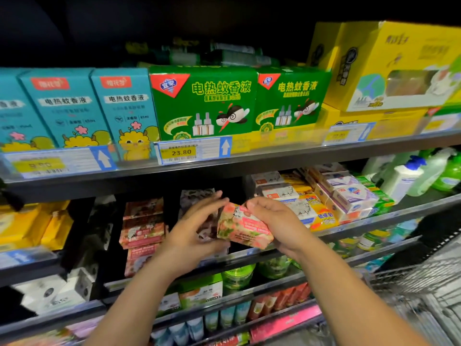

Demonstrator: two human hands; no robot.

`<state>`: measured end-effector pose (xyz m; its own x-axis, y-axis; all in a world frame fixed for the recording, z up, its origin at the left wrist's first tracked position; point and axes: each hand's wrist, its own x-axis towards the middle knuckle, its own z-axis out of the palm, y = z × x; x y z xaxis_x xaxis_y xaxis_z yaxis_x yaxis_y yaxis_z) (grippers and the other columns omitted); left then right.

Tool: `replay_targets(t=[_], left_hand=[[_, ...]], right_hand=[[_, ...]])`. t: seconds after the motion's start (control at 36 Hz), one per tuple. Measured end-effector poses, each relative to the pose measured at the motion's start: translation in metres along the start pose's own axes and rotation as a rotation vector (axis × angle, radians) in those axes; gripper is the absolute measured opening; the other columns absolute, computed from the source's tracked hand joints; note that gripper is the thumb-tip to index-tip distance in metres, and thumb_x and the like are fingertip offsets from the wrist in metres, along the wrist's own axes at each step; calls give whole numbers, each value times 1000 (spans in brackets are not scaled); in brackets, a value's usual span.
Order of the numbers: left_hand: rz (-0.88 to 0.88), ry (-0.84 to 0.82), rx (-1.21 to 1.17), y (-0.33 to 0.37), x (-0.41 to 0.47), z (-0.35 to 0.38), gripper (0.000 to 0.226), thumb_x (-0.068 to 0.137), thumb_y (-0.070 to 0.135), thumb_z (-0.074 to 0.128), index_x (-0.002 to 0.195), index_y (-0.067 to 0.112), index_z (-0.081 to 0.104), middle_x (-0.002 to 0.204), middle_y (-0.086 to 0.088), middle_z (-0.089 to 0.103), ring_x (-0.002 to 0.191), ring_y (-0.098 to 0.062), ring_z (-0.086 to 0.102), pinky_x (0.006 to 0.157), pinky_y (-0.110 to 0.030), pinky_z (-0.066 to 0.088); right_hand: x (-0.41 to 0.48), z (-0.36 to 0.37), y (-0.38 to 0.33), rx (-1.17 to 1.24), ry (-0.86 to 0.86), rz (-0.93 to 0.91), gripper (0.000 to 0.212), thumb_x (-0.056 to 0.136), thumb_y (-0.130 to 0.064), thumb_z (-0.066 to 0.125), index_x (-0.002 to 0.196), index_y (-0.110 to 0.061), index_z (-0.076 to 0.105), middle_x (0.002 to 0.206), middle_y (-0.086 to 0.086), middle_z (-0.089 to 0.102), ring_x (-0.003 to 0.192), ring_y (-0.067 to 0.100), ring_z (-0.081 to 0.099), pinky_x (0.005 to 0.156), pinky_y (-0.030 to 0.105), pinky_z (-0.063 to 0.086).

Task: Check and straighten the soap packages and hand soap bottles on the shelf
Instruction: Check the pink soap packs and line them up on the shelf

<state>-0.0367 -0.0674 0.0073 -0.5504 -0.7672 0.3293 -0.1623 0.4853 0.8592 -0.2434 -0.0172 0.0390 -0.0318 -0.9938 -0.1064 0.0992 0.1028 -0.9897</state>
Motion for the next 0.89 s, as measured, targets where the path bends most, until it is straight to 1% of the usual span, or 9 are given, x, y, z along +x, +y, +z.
replay_targets(t=[0.08, 0.17, 0.25, 0.39, 0.5, 0.67, 0.75, 0.81, 0.89], left_hand=[[-90, 35, -329, 3, -3, 6, 75, 61, -7, 87, 108, 49, 70, 123, 16, 66, 114, -10, 63, 86, -23, 55], [-97, 52, -418, -1, -8, 8, 58, 54, 15, 94, 102, 39, 70, 123, 2, 65, 111, -17, 65, 82, -28, 56], [-112, 98, -357, 1, -15, 9, 52, 54, 30, 92, 98, 29, 64, 112, 11, 68, 103, -8, 65, 79, -21, 53], [-164, 213, -419, 8, -17, 15, 46, 68, 8, 77, 106, 13, 53, 93, 4, 68, 86, -5, 67, 68, -21, 55], [-245, 259, -545, 8, -18, 19, 48, 75, 11, 73, 119, 21, 55, 101, -6, 70, 94, -23, 70, 66, -40, 61], [-275, 218, -465, 11, -19, 22, 43, 78, 25, 72, 119, 29, 63, 102, 4, 73, 92, -19, 69, 66, -25, 55], [-280, 83, -449, 4, -24, 16, 71, 72, 26, 88, 135, 33, 55, 127, 4, 64, 116, -14, 62, 86, -30, 56], [-216, -6, -300, 3, -27, 7, 85, 64, 36, 91, 137, 46, 50, 146, 11, 47, 133, -9, 48, 97, -33, 53], [-94, -13, 33, 10, -26, 1, 73, 67, 44, 85, 128, 62, 50, 143, 36, 37, 137, 6, 34, 106, -24, 41]], right_hand=[[-3, 7, 3, 106, -46, 146, 26, 99, -24, 58, 80, -17, 75, 83, 11, 73, 67, 18, 68, 59, 29, 52], [-7, 10, 1, 223, -33, 232, 22, 99, -22, 58, 89, -7, 69, 83, 14, 73, 65, 20, 71, 48, 27, 56], [-11, 10, -2, 217, -90, 264, 34, 99, -37, 53, 97, -6, 68, 86, 16, 73, 61, 20, 69, 45, 27, 56], [-15, 3, 2, 165, -153, 210, 56, 95, -56, 44, 116, -8, 65, 113, 18, 72, 101, 30, 71, 83, 40, 61], [-18, 0, 10, 101, -203, 122, 36, 91, -34, 65, 121, -15, 64, 120, 13, 70, 110, 28, 66, 99, 44, 52], [-19, 5, 15, -5, -39, 58, 29, 88, -22, 67, 117, -18, 66, 101, 9, 73, 89, 23, 70, 83, 45, 57], [-20, 7, 13, 65, 28, 75, 26, 95, -23, 61, 115, -7, 65, 95, 11, 72, 76, 19, 70, 58, 29, 58], [-21, 6, 12, 122, 51, 111, 27, 97, -25, 60, 114, -4, 65, 96, 13, 71, 75, 19, 69, 54, 27, 56], [-23, 6, 9, 213, 34, 181, 22, 96, -25, 61, 110, -8, 66, 92, 13, 71, 71, 19, 69, 51, 26, 56]])
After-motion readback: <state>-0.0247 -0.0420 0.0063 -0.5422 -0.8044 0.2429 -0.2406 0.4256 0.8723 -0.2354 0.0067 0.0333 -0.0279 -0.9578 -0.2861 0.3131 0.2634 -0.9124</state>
